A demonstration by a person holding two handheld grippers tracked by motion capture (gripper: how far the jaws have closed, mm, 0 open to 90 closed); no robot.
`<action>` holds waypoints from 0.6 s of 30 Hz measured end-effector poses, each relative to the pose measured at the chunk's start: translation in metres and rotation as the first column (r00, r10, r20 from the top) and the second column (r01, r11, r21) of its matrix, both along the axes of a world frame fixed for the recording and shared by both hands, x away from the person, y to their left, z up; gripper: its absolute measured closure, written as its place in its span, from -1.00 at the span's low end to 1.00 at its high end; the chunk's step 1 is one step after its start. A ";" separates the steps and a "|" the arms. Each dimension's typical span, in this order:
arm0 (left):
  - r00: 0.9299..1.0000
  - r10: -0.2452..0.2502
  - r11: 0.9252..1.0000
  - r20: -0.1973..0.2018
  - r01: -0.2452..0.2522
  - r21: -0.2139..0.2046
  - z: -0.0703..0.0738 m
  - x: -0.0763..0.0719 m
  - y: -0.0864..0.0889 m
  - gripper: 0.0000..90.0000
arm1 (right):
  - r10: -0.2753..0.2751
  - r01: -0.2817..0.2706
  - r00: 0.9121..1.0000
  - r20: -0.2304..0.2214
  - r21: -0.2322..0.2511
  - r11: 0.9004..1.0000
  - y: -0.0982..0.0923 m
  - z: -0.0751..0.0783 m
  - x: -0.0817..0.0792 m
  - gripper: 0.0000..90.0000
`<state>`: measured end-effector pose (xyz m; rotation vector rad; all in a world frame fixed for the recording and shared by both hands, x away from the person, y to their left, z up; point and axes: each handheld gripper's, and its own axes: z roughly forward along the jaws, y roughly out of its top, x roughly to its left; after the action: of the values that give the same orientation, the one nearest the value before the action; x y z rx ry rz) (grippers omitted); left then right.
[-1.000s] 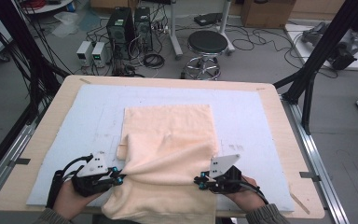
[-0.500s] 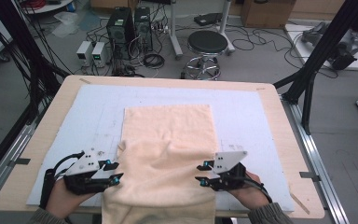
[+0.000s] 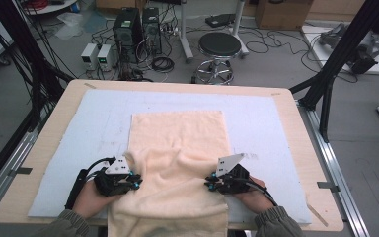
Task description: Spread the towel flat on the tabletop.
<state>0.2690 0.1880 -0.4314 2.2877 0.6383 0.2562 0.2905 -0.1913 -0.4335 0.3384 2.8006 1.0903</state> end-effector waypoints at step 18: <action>0.992 -0.061 0.990 0.109 0.074 -0.119 0.060 -0.076 0.022 0.59 | 0.120 -0.124 0.992 0.043 0.120 0.985 -0.021 0.042 -0.066 0.59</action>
<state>0.1933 0.2105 -0.3713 2.1576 0.5075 0.2950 0.2243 -0.2119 -0.3915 0.1578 2.7618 1.2840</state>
